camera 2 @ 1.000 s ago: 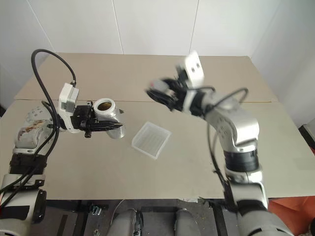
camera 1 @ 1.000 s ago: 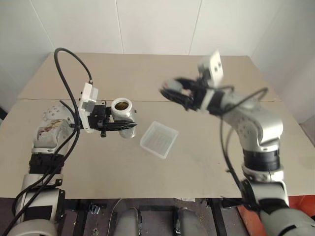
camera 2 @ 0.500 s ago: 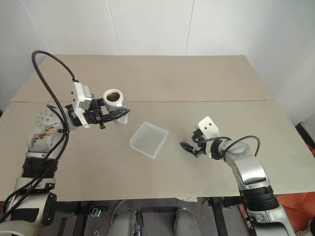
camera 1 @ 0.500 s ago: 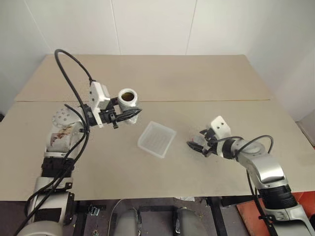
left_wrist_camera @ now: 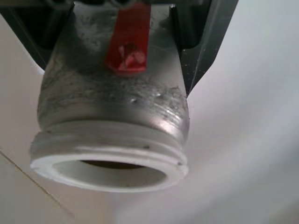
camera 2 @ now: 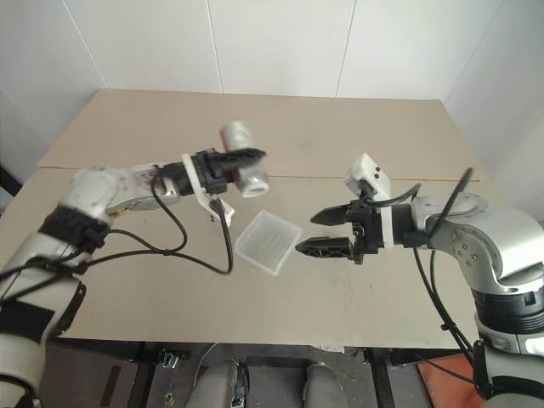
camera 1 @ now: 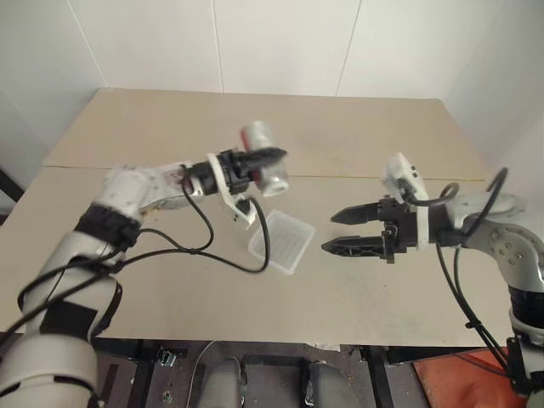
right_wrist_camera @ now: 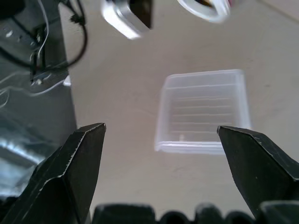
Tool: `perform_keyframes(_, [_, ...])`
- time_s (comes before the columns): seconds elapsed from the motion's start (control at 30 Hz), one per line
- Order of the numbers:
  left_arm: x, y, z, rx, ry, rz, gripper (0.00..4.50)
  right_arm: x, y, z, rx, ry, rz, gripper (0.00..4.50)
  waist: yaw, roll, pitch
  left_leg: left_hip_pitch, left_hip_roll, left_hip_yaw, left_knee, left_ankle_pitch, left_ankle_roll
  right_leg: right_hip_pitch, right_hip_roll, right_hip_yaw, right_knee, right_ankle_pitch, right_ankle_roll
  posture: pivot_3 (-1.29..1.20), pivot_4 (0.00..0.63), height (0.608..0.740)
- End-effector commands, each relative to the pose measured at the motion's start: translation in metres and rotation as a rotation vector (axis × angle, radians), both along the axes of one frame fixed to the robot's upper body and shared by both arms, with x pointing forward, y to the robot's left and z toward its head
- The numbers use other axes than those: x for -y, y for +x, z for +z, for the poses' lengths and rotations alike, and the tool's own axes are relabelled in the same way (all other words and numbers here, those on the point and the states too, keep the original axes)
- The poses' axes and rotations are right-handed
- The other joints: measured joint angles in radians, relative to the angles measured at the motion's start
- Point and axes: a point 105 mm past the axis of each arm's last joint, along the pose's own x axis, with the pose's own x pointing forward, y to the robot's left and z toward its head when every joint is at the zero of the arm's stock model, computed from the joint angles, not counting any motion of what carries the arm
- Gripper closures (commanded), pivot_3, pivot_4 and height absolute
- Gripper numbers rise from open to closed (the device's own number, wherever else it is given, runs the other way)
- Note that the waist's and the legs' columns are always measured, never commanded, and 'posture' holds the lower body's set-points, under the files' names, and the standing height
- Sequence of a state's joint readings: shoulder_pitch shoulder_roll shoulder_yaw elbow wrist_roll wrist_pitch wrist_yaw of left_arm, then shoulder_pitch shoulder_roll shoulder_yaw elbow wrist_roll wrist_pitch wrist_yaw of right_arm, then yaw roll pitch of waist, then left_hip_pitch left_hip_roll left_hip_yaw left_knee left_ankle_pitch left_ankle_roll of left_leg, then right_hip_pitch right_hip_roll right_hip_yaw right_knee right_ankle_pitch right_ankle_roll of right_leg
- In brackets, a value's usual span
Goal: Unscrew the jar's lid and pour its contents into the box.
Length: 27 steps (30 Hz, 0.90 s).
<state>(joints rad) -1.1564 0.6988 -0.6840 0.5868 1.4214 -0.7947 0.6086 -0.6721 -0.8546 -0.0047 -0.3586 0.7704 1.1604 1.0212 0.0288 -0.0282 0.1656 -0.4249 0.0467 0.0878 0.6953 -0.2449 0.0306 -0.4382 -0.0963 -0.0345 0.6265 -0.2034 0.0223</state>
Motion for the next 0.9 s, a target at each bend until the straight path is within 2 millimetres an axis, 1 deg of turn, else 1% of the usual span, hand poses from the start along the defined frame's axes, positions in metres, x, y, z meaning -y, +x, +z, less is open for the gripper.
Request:
perform_keyframes(0.03, [0.006, -0.003, -0.013, 0.106, 0.055, -0.100, 2.57, -0.002, 0.000, 0.015, 0.046, 0.015, 0.012, 0.05, -0.001, 0.000, 0.000, -0.001, 0.000, 0.000, 0.000, 0.000, 0.000, -0.001, 0.000, 0.000, 0.001, 0.000, 0.000, 0.00, 0.150, 0.740])
perform_keyframes(0.1, [0.005, 0.000, -0.023, 0.121, 0.118, -0.099, 2.57, -0.004, 0.001, 0.018, 0.059, 0.026, 0.008, 0.05, -0.004, 0.000, 0.000, -0.003, 0.001, 0.000, 0.000, 0.000, 0.000, -0.004, 0.001, 0.000, 0.002, 0.000, 0.000, 0.00, 0.150, 0.740])
perform_keyframes(0.17, [0.003, 0.004, -0.026, 0.145, 0.135, -0.074, 2.57, -0.004, 0.002, 0.021, 0.069, 0.044, 0.000, 0.05, -0.007, 0.000, 0.000, -0.004, 0.001, 0.001, 0.000, 0.000, -0.001, -0.006, 0.001, 0.000, 0.003, 0.000, 0.000, 0.00, 0.150, 0.740])
perform_keyframes(0.27, [0.002, 0.010, -0.023, 0.193, 0.116, -0.039, 2.57, -0.006, 0.000, 0.025, 0.081, 0.072, -0.001, 0.05, -0.007, 0.000, 0.000, -0.005, 0.001, 0.001, 0.001, 0.000, -0.001, -0.006, 0.001, 0.000, 0.004, 0.000, 0.000, 0.00, 0.150, 0.740])
perform_keyframes(0.37, [0.004, 0.013, -0.016, 0.206, 0.082, -0.023, 2.57, -0.006, -0.003, 0.024, 0.086, 0.079, 0.005, 0.05, -0.005, 0.000, 0.000, -0.006, 0.001, 0.000, 0.001, 0.000, 0.000, -0.006, 0.000, 0.000, 0.004, 0.000, 0.000, 0.00, 0.150, 0.740])
perform_keyframes(0.43, [0.004, 0.012, -0.014, 0.180, 0.053, -0.017, 2.57, -0.007, -0.004, 0.022, 0.093, 0.074, 0.005, 0.05, -0.003, 0.000, 0.000, -0.006, 0.001, 0.000, 0.001, 0.000, 0.000, -0.005, 0.000, -0.001, 0.004, 0.000, 0.000, 0.00, 0.150, 0.740])
perform_keyframes(0.53, [-0.002, 0.013, -0.010, 0.081, -0.026, 0.021, 2.57, -0.007, -0.004, 0.019, 0.100, 0.072, 0.004, 0.05, -0.004, 0.000, 0.000, -0.006, 0.001, 0.000, 0.001, 0.000, 0.000, -0.005, 0.000, -0.001, 0.004, 0.000, 0.000, 0.00, 0.150, 0.740])
perform_keyframes(0.63, [-0.020, 0.021, 0.004, -0.140, -0.239, 0.132, 2.57, -0.008, -0.003, 0.017, 0.152, 0.070, -0.003, 0.05, -0.007, 0.000, 0.000, -0.005, 0.001, 0.000, 0.002, 0.000, -0.001, -0.005, 0.000, -0.001, 0.004, 0.000, 0.000, 0.00, 0.150, 0.740])
perform_keyframes(0.7, [-0.037, 0.030, 0.015, -0.340, -0.481, 0.239, 2.57, -0.009, -0.001, 0.018, 0.228, 0.081, -0.008, 0.05, -0.014, 0.000, 0.000, -0.005, 0.001, 0.000, 0.002, 0.000, -0.001, -0.006, 0.000, -0.001, 0.004, 0.000, 0.000, 0.00, 0.150, 0.740])
perform_keyframes(0.73, [-0.044, 0.031, 0.017, -0.457, -0.582, 0.261, 2.57, -0.009, 0.000, 0.017, 0.256, 0.089, -0.011, 0.05, -0.017, 0.000, 0.000, -0.004, 0.001, 0.000, 0.002, 0.000, -0.001, -0.005, 0.000, -0.001, 0.004, 0.000, 0.000, 0.00, 0.150, 0.740])
perform_keyframes(0.8, [-0.059, 0.033, 0.021, -0.745, -0.849, 0.296, 2.57, -0.010, 0.002, 0.015, 0.303, 0.102, -0.019, 0.05, -0.021, 0.000, 0.000, -0.004, 0.002, 0.000, 0.002, 0.001, -0.001, -0.005, 0.000, -0.001, 0.004, 0.000, 0.000, 0.00, 0.150, 0.740])
perform_keyframes(0.83, [-0.072, 0.034, 0.022, -0.927, -1.028, 0.303, 2.57, -0.011, 0.002, 0.014, 0.314, 0.109, -0.022, 0.05, -0.022, 0.000, 0.000, -0.004, 0.002, 0.000, 0.002, 0.001, -0.001, -0.004, 0.000, -0.001, 0.004, 0.000, 0.000, 0.00, 0.150, 0.740])
perform_keyframes(0.9, [-0.086, 0.031, 0.014, -1.212, -1.218, 0.291, 2.57, -0.012, 0.003, 0.012, 0.321, 0.119, -0.024, 0.05, -0.024, 0.001, -0.001, -0.003, 0.002, 0.000, 0.004, 0.001, -0.001, -0.002, 0.001, -0.001, 0.004, 0.000, 0.000, 0.00, 0.150, 0.740])
